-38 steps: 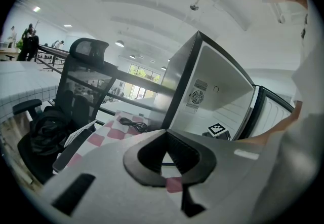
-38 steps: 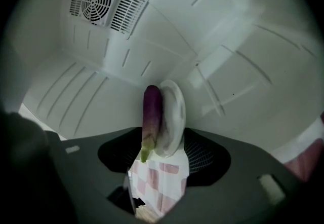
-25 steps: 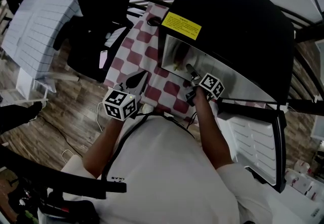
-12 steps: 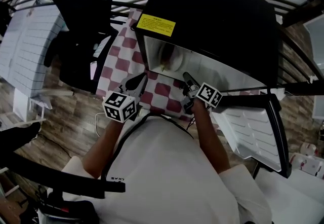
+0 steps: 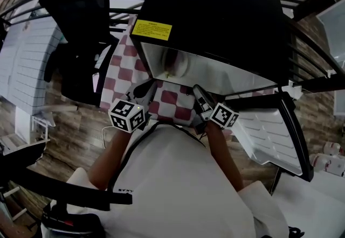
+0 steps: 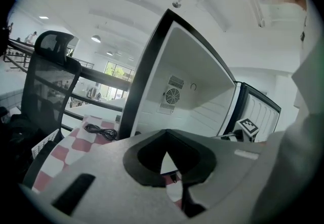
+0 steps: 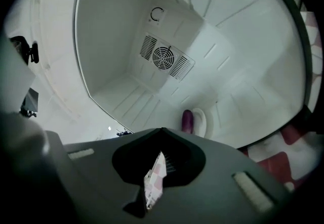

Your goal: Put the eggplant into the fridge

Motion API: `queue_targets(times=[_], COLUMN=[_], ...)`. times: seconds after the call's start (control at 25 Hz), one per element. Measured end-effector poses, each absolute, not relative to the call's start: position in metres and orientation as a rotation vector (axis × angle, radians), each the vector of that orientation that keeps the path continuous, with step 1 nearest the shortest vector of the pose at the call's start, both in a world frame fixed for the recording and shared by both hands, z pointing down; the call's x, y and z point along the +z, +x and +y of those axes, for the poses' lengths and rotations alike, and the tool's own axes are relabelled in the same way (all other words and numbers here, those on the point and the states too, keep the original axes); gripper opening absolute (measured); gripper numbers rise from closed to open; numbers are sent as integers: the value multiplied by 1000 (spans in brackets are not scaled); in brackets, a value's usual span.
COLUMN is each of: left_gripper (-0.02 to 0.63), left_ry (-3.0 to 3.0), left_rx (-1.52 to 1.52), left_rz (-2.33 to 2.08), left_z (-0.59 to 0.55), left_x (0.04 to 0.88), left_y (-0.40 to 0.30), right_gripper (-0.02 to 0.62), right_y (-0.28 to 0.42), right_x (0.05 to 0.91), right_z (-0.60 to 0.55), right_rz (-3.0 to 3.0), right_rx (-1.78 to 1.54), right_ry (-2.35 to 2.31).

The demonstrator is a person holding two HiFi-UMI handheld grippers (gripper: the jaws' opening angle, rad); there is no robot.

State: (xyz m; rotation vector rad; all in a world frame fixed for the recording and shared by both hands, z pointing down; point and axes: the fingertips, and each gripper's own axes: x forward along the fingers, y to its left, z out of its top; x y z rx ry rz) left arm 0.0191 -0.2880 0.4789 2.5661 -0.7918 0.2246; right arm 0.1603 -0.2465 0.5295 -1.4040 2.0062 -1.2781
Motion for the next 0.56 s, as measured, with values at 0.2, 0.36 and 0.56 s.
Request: queue_targets(times=[0.2,0.36,0.56], left_gripper=[2,2,2], left_ry=[2576,2579,2582], left_rx=[233,239,242], left_rz=[-768,-755,-746], left_z=[-285,-282,-280], left_x=[479,478,478], left_y=[24,26,27], right_gripper=[6,6,6], right_y=[158,154,153], right_x=[506,493,486], right_z=[-234,-228,-224], right_rz=[2064,2112,2163], right_rx=[-1167,-1100,-1037], right_ry=[-1436,-1453,-1498])
